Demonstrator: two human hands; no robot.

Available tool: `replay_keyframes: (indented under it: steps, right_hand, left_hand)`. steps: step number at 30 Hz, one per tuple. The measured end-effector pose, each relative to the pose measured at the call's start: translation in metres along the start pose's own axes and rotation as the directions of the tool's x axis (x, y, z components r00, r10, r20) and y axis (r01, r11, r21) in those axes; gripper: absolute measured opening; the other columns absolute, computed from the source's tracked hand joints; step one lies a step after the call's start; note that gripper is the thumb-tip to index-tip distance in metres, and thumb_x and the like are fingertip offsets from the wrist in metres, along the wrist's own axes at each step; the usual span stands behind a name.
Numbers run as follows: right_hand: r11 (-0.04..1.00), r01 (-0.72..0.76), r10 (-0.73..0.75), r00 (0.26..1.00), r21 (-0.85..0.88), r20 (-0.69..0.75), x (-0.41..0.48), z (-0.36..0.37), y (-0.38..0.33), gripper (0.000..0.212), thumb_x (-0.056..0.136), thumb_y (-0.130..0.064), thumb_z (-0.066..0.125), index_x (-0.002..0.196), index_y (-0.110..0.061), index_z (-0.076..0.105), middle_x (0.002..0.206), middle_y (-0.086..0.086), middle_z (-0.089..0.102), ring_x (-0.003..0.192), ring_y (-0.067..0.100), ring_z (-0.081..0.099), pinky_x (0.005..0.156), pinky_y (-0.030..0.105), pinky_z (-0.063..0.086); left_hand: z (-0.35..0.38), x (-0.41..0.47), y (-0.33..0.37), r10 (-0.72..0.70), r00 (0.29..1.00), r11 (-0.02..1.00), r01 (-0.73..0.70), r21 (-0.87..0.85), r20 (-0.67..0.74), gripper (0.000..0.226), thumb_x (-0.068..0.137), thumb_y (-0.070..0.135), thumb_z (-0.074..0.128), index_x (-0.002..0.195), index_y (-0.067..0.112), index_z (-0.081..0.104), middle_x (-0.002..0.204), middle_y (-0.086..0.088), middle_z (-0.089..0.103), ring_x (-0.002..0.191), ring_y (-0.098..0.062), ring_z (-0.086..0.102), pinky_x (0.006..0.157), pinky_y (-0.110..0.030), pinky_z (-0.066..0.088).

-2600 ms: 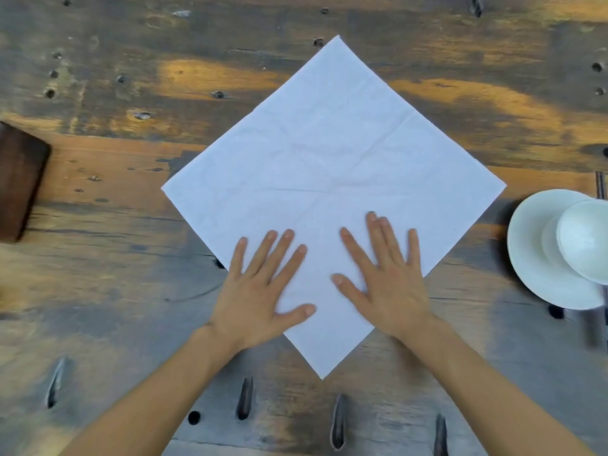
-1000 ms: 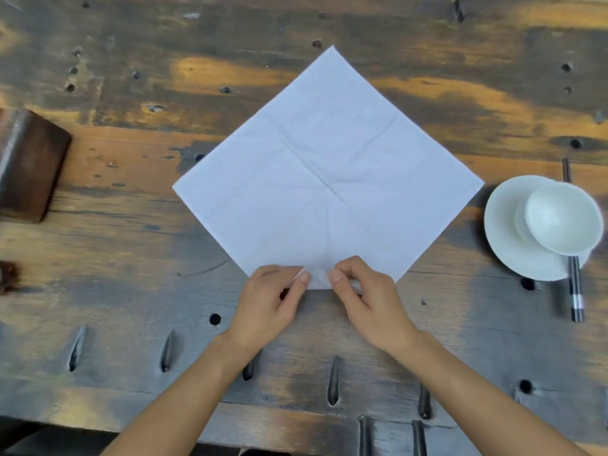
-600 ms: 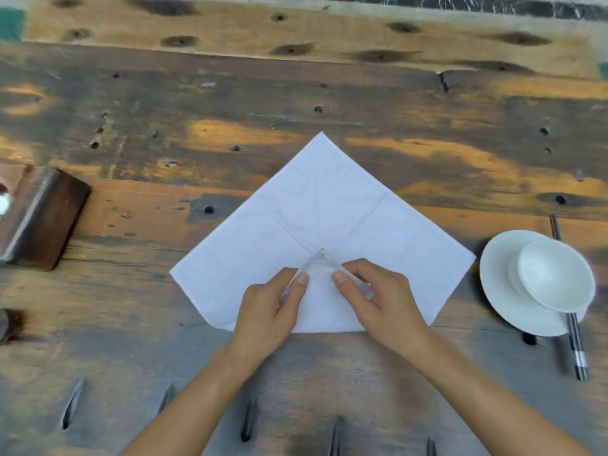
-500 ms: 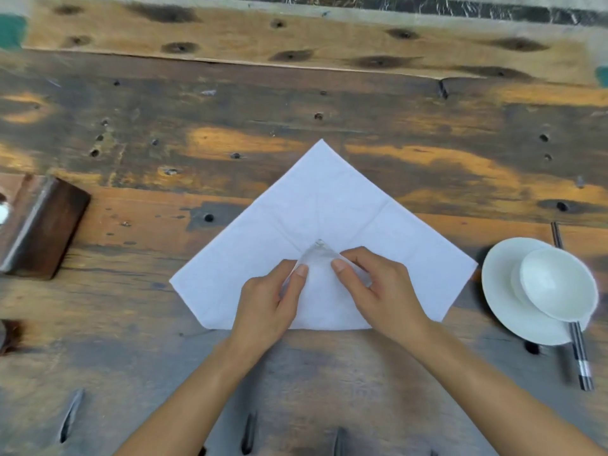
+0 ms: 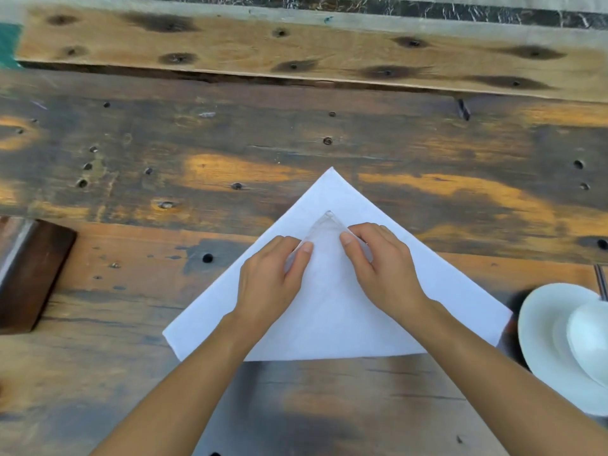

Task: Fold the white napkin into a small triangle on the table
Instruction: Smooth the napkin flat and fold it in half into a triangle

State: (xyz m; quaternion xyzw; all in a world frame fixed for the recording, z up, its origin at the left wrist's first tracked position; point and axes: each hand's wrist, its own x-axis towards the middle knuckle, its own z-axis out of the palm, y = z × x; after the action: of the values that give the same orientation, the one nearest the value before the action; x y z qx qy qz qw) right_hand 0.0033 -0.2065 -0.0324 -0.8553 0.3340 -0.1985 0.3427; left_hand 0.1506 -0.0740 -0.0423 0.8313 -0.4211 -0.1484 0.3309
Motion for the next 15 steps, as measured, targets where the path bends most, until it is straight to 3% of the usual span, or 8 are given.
replay_keyframes:
  steps: [2, 5, 8, 15]
  right_hand:
    - [1.0, -0.018, 0.018, 1.0, -0.008, 0.001, 0.013, 0.006, 0.006, 0.017, 0.104, -0.023, 0.053, 0.102, -0.014, 0.068, 0.099, -0.005, 0.069, 0.092, 0.013, 0.059, 0.083, 0.021, 0.041]
    - [0.998, -0.061, 0.061, 0.998, 0.0, 0.03, 0.033, 0.014, 0.014, 0.02, 0.106, -0.025, 0.049, 0.102, -0.015, 0.066, 0.098, -0.006, 0.066, 0.094, 0.012, 0.056, 0.084, 0.022, 0.04]
    - [0.997, -0.08, 0.081, 0.996, -0.008, 0.039, 0.053, 0.021, 0.022, 0.019, 0.106, -0.024, 0.048, 0.099, -0.016, 0.062, 0.095, -0.008, 0.06, 0.091, 0.008, 0.048, 0.082, 0.019, 0.032]
    - [0.969, -0.228, 0.234, 0.971, -0.089, 0.052, 0.101, 0.03, 0.046, 0.021, 0.106, -0.032, 0.043, 0.089, -0.023, 0.051, 0.079, -0.012, 0.05, 0.075, 0.016, 0.045, 0.065, 0.03, 0.022]
  left_hand:
    - [0.005, 0.014, -0.004, 0.012, 1.0, 1.0, -0.012, 0.003, 0.007, 0.029, 0.104, 0.04, 0.048, 0.077, 0.033, 0.045, 0.071, 0.012, 0.052, 0.07, -0.011, 0.046, 0.062, -0.029, 0.035]
    - [0.013, 0.034, -0.012, 0.006, 1.0, 1.0, -0.007, 0.029, 0.023, 0.023, 0.105, 0.036, 0.052, 0.091, 0.023, 0.065, 0.086, 0.008, 0.067, 0.083, -0.017, 0.054, 0.067, -0.033, 0.043]
    - [0.02, 0.057, -0.017, -0.009, 0.998, 0.999, 0.006, 0.045, 0.064, 0.023, 0.105, 0.035, 0.053, 0.101, 0.02, 0.069, 0.094, 0.004, 0.07, 0.086, -0.021, 0.057, 0.071, -0.037, 0.049]
    - [0.028, 0.119, -0.025, -0.133, 0.965, 0.99, 0.118, 0.076, 0.227, 0.029, 0.104, 0.046, 0.046, 0.082, 0.026, 0.049, 0.064, 0.005, 0.053, 0.068, -0.029, 0.052, 0.06, -0.038, 0.04]
